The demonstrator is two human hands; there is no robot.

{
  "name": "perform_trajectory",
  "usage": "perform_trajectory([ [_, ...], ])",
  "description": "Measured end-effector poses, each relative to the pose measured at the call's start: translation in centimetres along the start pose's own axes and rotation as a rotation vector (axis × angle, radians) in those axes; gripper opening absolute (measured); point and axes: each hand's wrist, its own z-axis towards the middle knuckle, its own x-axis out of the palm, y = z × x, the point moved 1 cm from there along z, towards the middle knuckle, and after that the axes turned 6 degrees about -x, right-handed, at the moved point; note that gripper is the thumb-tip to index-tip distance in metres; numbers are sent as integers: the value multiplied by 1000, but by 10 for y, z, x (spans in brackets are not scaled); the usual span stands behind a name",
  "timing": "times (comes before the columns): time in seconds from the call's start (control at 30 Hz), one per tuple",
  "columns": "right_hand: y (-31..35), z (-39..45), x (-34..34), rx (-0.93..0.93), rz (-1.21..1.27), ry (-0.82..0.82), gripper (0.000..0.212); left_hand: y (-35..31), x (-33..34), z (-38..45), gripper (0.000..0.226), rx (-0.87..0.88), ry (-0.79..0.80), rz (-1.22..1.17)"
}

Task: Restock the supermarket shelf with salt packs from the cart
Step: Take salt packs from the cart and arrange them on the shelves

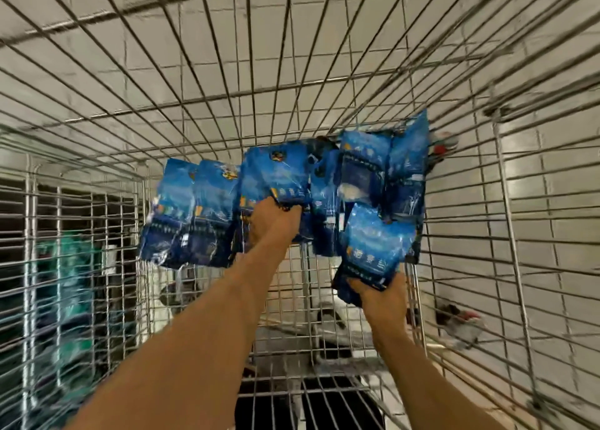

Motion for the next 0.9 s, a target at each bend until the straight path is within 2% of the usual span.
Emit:
perform_trajectory([
  [0.1,-3,-6,2,75,49,56,61,-1,7,0,30,-25,55,-15],
  [0.2,-5,-9,8,158,160,114,38,2,15,-1,72,-139,157,-197],
  [0.23,-7,-10,9,175,200,132,34,4,17,1,71,-152,186,-240],
  [0.3,-11,-12,8,199,273,146,32,11,12,3,44,-134,221,-252],
  [0.33,-11,-15,7,202,302,154,31,14,7,1,39,-127,242,-288],
  [0.4,-7,-24,5,209,317,177,28,20,-9,-7,32,-99,301,-341],
  [0.43,-3,-30,2,223,318,185,27,24,-19,-11,35,-83,312,-348],
  [0.53,24,-48,-11,297,366,204,32,30,-58,-37,44,-69,359,-372],
  [0.6,49,-59,-20,339,380,249,39,31,-87,-60,39,-87,410,-381],
  [0.7,96,-84,-35,303,345,342,45,29,-137,-97,36,-155,419,-440],
  [0.83,162,-130,-54,165,278,486,71,15,-213,-157,79,-84,445,-462],
  [0.9,193,-158,-61,97,263,470,71,8,-253,-188,74,-19,441,-496],
])
